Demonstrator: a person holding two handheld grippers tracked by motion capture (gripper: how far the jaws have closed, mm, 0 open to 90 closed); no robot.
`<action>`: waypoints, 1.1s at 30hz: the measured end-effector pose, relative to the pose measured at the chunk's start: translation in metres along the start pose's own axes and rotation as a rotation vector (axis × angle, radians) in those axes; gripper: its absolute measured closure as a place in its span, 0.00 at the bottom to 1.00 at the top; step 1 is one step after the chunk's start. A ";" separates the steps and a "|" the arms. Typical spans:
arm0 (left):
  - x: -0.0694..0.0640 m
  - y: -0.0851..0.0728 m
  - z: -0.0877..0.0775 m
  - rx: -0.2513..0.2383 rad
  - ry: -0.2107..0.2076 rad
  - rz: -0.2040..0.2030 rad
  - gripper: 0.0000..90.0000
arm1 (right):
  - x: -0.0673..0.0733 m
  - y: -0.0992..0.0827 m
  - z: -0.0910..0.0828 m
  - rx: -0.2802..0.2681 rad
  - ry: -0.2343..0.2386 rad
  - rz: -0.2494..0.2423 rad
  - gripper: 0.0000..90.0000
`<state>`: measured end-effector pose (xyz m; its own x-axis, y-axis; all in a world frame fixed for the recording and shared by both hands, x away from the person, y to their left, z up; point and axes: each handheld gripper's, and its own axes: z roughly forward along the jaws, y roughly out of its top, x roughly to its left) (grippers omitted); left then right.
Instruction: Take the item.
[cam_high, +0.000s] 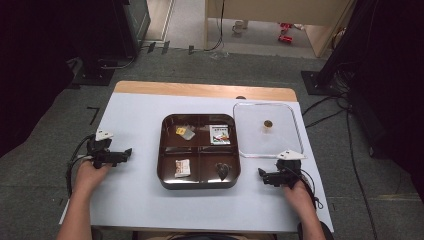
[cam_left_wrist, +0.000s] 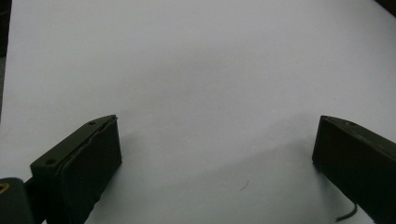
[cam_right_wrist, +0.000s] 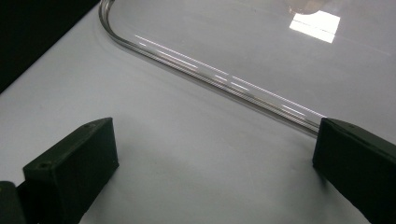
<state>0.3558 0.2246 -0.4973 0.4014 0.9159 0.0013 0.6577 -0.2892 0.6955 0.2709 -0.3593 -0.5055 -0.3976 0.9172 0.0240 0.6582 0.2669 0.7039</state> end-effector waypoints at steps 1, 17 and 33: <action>0.000 0.000 0.000 0.000 0.000 0.000 0.01 | 0.000 0.000 0.000 0.000 0.000 0.000 0.00; 0.000 0.000 0.000 0.000 0.000 0.001 0.01 | 0.000 0.000 0.000 0.000 0.000 0.001 0.00; -0.001 0.003 -0.001 0.020 0.013 -0.014 0.02 | 0.000 0.000 0.000 0.000 0.000 0.000 0.00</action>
<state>0.3565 0.2227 -0.4948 0.3838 0.9234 0.0011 0.6758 -0.2817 0.6812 0.2710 -0.3594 -0.5055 -0.3976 0.9172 0.0243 0.6581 0.2666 0.7042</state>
